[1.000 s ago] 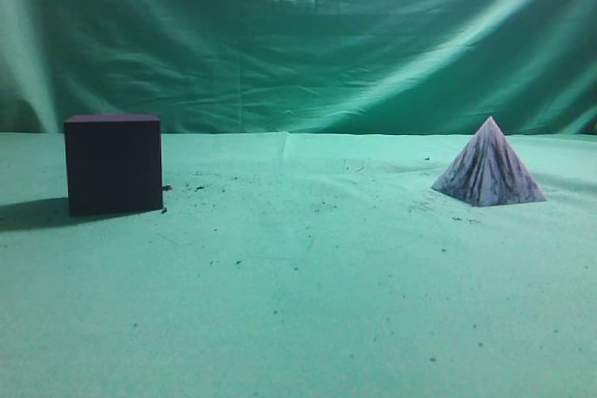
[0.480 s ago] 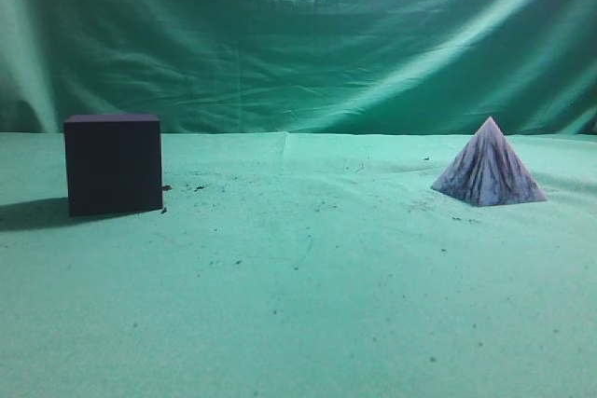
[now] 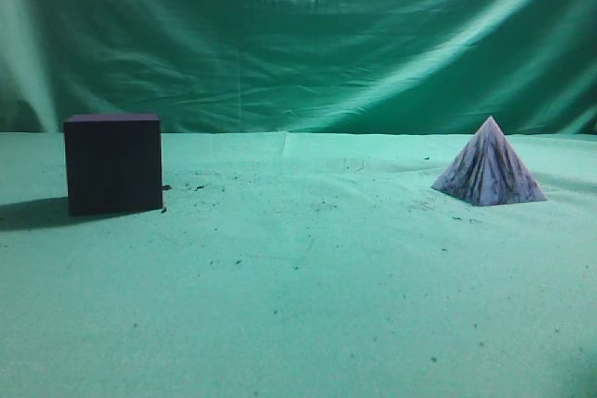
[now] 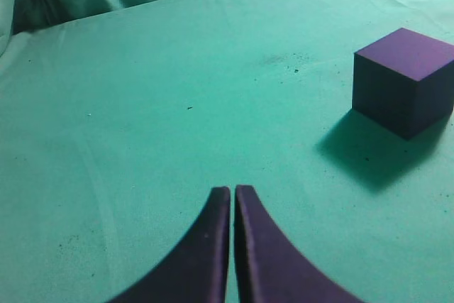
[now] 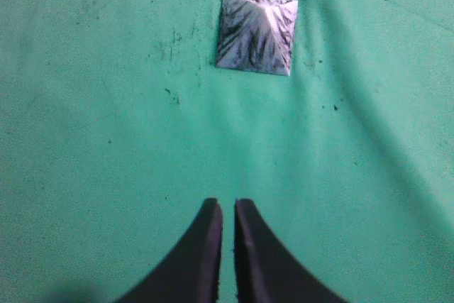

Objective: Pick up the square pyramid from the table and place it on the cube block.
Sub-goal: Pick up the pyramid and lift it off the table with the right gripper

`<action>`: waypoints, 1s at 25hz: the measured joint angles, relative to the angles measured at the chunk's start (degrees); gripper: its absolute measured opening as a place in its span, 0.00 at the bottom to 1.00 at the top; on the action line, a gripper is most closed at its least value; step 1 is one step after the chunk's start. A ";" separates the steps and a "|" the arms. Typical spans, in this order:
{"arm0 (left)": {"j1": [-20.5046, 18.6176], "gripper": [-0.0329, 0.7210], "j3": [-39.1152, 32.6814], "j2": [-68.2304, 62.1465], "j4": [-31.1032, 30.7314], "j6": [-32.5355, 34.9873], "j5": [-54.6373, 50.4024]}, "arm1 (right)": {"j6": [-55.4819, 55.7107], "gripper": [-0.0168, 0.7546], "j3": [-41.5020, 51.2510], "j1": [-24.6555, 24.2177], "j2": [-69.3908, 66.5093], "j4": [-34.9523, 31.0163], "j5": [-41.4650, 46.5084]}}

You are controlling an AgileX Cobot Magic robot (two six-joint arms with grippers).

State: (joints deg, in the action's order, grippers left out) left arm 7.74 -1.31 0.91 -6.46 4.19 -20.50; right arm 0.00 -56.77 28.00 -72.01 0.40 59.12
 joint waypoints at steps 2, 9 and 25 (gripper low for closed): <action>0.00 0.04 0.00 0.00 0.00 0.00 0.00 | 0.17 0.19 -3.09 0.11 -5.62 0.00 0.00; 0.00 0.04 0.00 0.00 0.00 0.00 0.00 | 0.35 0.81 -10.22 0.25 -19.24 -0.48 -0.54; 0.00 0.04 0.00 0.00 0.00 0.00 0.00 | 0.35 0.77 -11.09 0.25 -34.30 2.88 -11.90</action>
State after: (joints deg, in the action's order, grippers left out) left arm 7.74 -1.31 0.91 -6.46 4.19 -20.50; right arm 0.35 -67.85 28.25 -106.31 3.28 47.22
